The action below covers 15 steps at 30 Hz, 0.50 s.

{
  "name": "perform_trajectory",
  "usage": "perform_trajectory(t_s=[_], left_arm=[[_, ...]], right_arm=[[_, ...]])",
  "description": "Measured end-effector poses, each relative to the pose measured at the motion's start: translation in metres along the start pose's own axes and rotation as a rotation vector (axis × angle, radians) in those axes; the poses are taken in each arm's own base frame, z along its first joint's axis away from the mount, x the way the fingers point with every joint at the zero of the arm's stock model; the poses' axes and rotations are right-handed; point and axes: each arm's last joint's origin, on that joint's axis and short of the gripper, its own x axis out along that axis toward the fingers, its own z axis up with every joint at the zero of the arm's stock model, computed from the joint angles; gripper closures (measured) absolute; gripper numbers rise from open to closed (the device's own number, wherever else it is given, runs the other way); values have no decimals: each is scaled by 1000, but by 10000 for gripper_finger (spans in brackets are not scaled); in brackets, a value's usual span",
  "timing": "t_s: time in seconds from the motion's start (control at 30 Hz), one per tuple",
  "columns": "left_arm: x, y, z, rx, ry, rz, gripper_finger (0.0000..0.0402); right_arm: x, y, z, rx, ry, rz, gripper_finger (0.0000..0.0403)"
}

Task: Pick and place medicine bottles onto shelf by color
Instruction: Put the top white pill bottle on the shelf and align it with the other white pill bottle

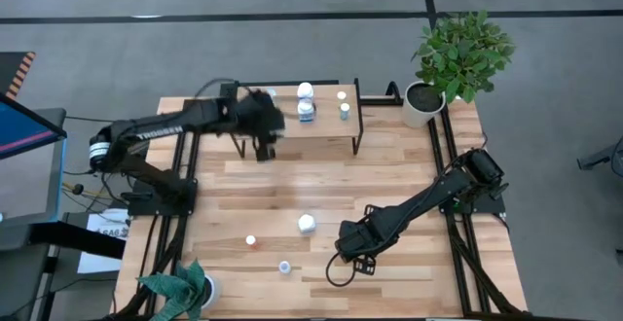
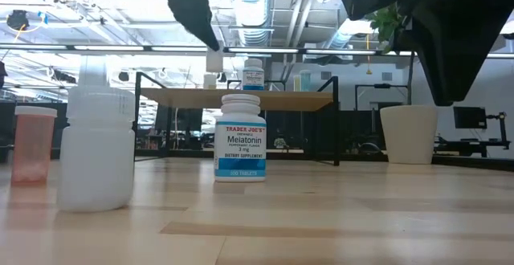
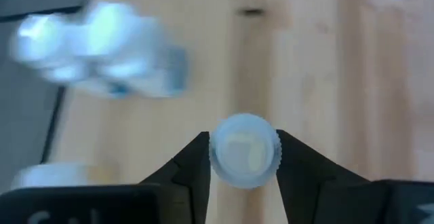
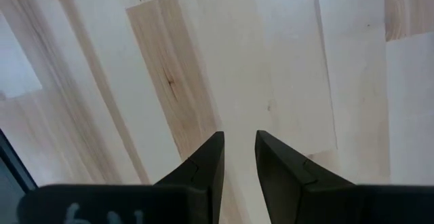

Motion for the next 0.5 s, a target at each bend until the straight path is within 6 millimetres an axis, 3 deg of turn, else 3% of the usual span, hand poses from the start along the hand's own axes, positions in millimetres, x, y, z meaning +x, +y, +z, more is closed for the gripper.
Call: perform_trajectory(t_s=[0.23, 0.5], left_arm=[[2, 58, -20, -170, 18, 45, 292], [9, 75, -29, -225, 22, 12, 288]], right_arm=[[0, 0, 0, -2, -2, 2, 295], [0, 0, 0, -3, 0, -1, 295]])
